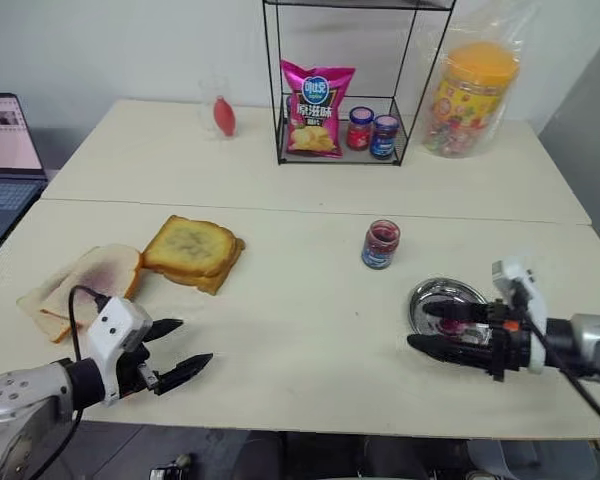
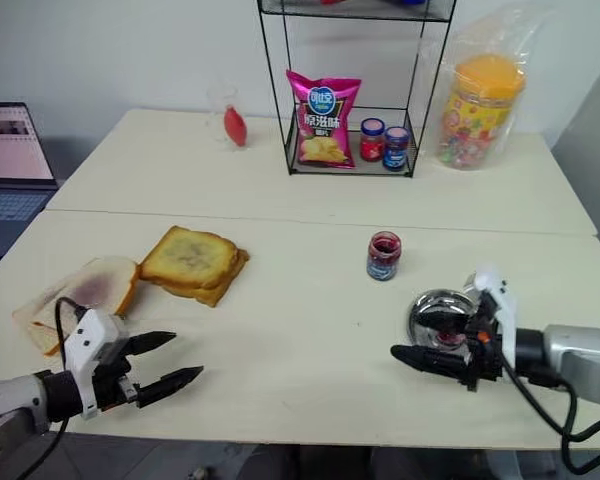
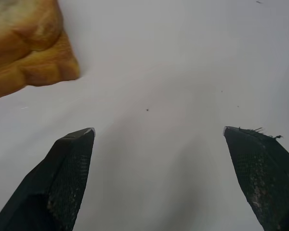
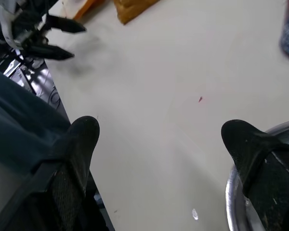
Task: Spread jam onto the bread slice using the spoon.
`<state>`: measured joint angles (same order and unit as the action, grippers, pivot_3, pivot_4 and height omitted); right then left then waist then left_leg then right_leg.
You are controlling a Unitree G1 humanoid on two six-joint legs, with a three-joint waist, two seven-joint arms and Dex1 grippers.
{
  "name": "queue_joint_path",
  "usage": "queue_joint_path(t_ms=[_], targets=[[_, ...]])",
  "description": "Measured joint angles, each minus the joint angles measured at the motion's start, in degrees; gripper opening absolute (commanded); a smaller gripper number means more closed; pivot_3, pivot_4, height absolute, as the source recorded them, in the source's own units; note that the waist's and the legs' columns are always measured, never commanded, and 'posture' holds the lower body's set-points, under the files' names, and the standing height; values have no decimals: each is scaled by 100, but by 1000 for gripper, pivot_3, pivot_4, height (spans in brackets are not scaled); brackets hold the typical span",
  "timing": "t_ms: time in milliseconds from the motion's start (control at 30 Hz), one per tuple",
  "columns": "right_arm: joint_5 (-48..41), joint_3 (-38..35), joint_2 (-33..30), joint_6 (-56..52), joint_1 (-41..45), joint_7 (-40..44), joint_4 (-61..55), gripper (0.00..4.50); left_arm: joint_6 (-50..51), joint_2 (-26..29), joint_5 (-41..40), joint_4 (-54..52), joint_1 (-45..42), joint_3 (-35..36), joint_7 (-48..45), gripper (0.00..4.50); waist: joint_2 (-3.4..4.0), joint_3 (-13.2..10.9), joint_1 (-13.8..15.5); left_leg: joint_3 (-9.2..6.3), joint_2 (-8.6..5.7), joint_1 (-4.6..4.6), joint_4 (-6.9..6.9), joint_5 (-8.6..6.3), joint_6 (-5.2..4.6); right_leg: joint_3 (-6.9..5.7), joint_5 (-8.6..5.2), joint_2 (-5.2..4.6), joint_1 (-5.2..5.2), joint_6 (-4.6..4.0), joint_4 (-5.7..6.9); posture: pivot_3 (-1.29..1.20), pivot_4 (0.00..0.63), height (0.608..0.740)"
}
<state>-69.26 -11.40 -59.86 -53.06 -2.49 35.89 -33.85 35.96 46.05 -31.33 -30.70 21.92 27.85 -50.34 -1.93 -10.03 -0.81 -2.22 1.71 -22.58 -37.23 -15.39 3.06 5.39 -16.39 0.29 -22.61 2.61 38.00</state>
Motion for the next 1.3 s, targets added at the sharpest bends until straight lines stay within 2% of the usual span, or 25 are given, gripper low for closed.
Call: queue_joint_path(t_ms=[333, 533, 633, 667, 733, 833, 967, 1067, 1133, 1300], targets=[[946, 144, 154, 269, 125, 633, 288, 4500, 263, 274, -213, 27, -309, -13, -53, 4444, 8, -5, -72, -1, 3, 14, -57, 0, -1, 1, 4, 35, 25, 16, 14, 0, 150, 740], [1267, 131, 424, 439, 68, 628, 220, 4500, 249, 142, -144, 61, -403, -13, 230, 4444, 11, -7, -93, 4, 3, 17, -61, 0, -1, 10, 8, 37, 27, 22, 13, 0, 150, 740], [1592, 228, 410, 641, 298, 794, 21, 4500, 243, -597, -151, -31, -353, 581, 968, 4444, 15, -10, -138, 5, 11, 17, -61, -1, -1, 14, 13, 37, 25, 27, 10, 0, 150, 740], [1636, 283, 411, 697, 586, 892, 12, 4500, 215, -988, -146, -38, -344, 897, 1308, 4444, 18, -11, -164, 3, 13, 23, -61, -1, -2, 19, 16, 35, 25, 24, 15, 0, 150, 740], [1667, 500, 460, 756, 1271, 1075, 79, 4500, 98, -1405, -73, -121, -105, 1301, 1791, 4444, 12, -9, -197, 4, 16, 30, -63, -1, -1, 15, 23, 42, 32, 18, 10, 0, 150, 740], [1854, 909, 642, 837, 1850, 1375, 260, 4500, 138, -2119, -133, -258, 237, 1435, 2339, 4444, -6, -1, -172, -2, 10, 29, -65, -1, -1, 8, 23, 42, 38, 18, 8, 0, 150, 740], [2116, 1502, 831, 859, 2044, 1828, 581, 4500, 230, -3293, -515, -550, 1021, 1441, 2895, 4444, -14, 3, -84, -1, 7, 14, -73, -1, -1, 9, 29, 21, 33, 10, 6, 0, 150, 740], [2190, 1552, 877, 882, 2169, 1952, 658, 4500, 247, -3423, -759, -556, 1028, 1567, 3138, 4444, -12, 2, -52, -7, -3, 14, -76, 0, -2, 2, 19, 25, 33, 23, 7, 0, 150, 740], [2297, 1579, 918, 894, 2258, 2038, 713, 4500, 286, -3475, -1026, -514, 873, 1668, 3357, 4444, -12, 2, -56, -4, -4, 24, -77, 2, -3, 6, 10, 31, 38, -3, 10, 0, 150, 740], [2415, 1794, 1090, 935, 2442, 2309, 743, 4500, 354, -3153, -1554, 661, -335, 1786, 3725, 4444, -7, 4, -82, -6, 5, 33, -77, 7, -8, 7, 29, 54, 37, -1, 21, 0, 150, 740]])
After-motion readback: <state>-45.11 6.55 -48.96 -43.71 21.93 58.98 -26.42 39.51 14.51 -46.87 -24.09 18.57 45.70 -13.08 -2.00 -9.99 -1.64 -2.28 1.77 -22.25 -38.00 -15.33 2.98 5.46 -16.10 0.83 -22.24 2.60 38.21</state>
